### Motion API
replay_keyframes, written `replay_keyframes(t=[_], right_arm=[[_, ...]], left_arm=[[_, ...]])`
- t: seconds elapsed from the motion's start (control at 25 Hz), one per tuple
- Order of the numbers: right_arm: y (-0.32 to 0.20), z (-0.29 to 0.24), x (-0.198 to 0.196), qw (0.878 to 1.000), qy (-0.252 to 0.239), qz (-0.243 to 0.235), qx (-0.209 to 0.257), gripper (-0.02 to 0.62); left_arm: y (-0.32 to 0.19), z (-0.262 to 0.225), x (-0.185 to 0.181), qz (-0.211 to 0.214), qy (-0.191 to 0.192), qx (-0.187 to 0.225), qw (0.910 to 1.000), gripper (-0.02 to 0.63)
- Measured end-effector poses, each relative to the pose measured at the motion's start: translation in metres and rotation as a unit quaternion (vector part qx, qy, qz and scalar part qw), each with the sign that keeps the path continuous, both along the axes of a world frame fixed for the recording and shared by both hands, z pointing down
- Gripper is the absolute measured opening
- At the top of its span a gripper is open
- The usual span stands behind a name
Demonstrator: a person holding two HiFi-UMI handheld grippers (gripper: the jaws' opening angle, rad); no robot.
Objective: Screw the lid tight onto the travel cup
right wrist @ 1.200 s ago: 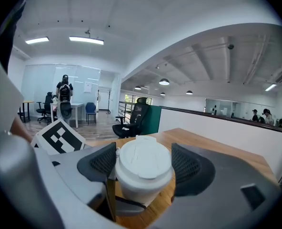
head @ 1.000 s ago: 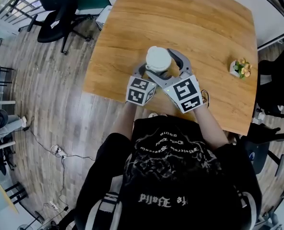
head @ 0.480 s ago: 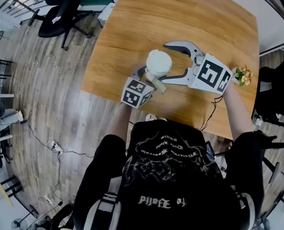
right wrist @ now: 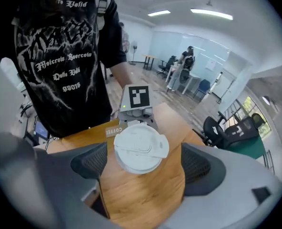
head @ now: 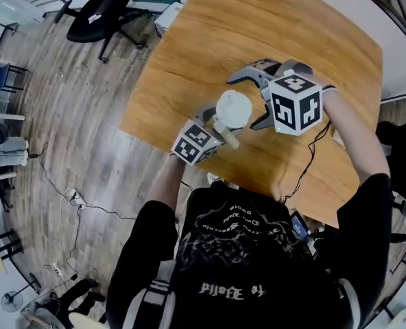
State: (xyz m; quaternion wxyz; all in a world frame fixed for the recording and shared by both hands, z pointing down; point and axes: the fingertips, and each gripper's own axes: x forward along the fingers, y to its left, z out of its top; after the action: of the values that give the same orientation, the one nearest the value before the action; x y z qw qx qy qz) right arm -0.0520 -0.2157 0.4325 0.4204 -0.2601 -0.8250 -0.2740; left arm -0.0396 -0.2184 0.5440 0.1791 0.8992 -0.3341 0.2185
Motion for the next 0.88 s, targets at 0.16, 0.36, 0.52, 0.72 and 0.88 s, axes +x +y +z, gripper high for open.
replay_keyframes(t=[0.16,0.36,0.52,0.72,0.88], right_arm=[[0.006,0.010,0.000,0.994,0.053,-0.092,0.039,0.489],[0.006,0.023,0.000,0.967,0.107,-0.198,0.118,0.477],[0.015,0.027,-0.001,0.954,0.109,-0.244,0.137,0.426],[0.018,0.033,-0.006,0.956,0.117,-0.236,0.132,0.413],[0.018,0.030,-0.010,0.966,0.125,-0.195,0.112,0.411]], left_arm=[[0.005,0.000,0.003,0.012,0.003,-0.008,0.9999,0.383],[0.003,0.003,0.001,0.013,0.005,-0.005,0.9999,0.383],[-0.001,0.005,0.002,0.004,0.004,0.001,1.0000,0.383],[0.000,0.012,-0.002,-0.001,0.003,0.006,1.0000,0.383],[0.000,0.011,-0.003,-0.003,0.009,0.004,0.9999,0.383]])
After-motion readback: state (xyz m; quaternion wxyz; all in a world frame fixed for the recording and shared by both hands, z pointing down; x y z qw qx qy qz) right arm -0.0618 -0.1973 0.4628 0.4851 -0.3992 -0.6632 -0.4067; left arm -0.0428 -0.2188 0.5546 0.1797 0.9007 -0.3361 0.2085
